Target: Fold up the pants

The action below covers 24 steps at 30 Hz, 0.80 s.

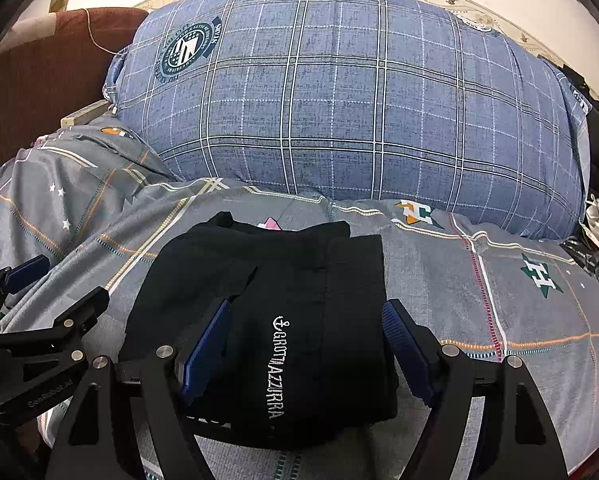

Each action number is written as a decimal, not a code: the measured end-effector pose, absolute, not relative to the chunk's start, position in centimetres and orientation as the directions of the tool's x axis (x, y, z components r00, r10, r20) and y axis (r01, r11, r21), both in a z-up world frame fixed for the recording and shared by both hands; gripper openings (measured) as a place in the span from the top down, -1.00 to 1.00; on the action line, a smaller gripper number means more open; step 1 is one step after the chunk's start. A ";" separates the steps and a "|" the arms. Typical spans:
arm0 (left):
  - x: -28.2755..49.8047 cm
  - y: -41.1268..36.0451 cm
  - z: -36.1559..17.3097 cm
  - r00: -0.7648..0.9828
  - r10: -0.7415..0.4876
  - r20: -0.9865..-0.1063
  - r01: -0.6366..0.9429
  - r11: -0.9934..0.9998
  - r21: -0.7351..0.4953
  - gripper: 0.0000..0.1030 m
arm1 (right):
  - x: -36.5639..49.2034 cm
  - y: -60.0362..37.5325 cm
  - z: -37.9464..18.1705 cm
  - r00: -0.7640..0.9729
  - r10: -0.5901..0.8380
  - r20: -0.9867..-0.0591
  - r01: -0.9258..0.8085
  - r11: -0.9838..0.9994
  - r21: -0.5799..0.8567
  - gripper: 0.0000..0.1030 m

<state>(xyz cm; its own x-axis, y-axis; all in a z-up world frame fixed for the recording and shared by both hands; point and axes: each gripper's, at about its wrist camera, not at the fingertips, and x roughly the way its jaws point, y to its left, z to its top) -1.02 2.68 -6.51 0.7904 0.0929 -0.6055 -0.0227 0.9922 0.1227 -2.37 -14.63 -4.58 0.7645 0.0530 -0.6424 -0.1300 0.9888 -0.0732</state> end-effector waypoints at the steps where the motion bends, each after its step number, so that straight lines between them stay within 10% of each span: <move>1: -1.0 2.7 -6.5 0.790 0.093 -0.606 -0.023 0.992 0.123 -0.67 | -2.4 -14.6 -4.6 0.763 0.053 -0.644 -0.130 0.989 -0.073 -0.53; 24: -0.9 2.8 -6.9 0.780 0.092 -0.619 -0.020 0.992 0.123 -0.67 | -2.1 -14.8 -4.9 0.759 0.052 -0.649 -0.131 0.989 -0.074 -0.53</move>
